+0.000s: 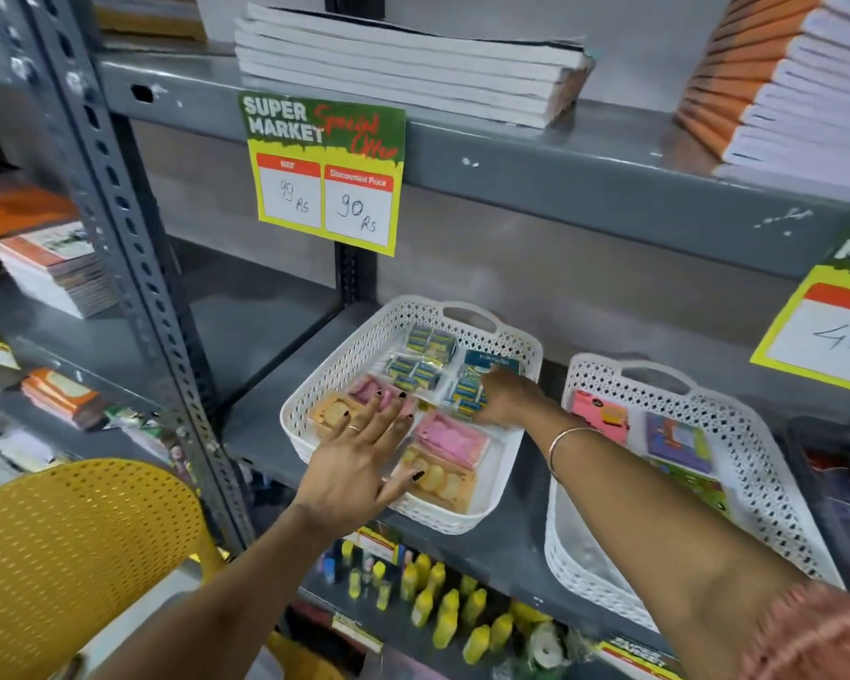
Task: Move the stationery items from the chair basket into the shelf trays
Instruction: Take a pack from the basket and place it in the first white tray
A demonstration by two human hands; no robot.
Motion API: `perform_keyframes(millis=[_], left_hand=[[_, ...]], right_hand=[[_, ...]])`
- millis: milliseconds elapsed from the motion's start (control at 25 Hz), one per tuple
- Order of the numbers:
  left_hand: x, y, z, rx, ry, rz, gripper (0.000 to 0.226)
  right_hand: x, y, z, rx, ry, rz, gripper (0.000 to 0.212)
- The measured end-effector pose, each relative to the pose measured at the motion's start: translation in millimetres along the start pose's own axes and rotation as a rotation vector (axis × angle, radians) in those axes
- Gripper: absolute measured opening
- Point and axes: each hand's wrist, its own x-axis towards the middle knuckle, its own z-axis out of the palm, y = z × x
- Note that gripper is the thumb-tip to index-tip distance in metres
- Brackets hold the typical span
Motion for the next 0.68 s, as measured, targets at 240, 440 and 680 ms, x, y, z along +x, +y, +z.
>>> perform_keyframes(millis=[240, 440, 680], left_hand=[[0, -2, 3, -0.038, -0.015, -0.014, 0.073], [0, -3, 6, -0.046, -0.039, -0.011, 0.075], [-1, -3, 2, -0.069, -0.091, -0.035, 0.081]], right_hand=[[9, 3, 3, -0.048, -0.011, 0.004, 0.046], [9, 3, 7, -0.083, 0.003, -0.008, 0.059], [0, -16, -7, 0.012, 0.100, -0.031, 0.058]])
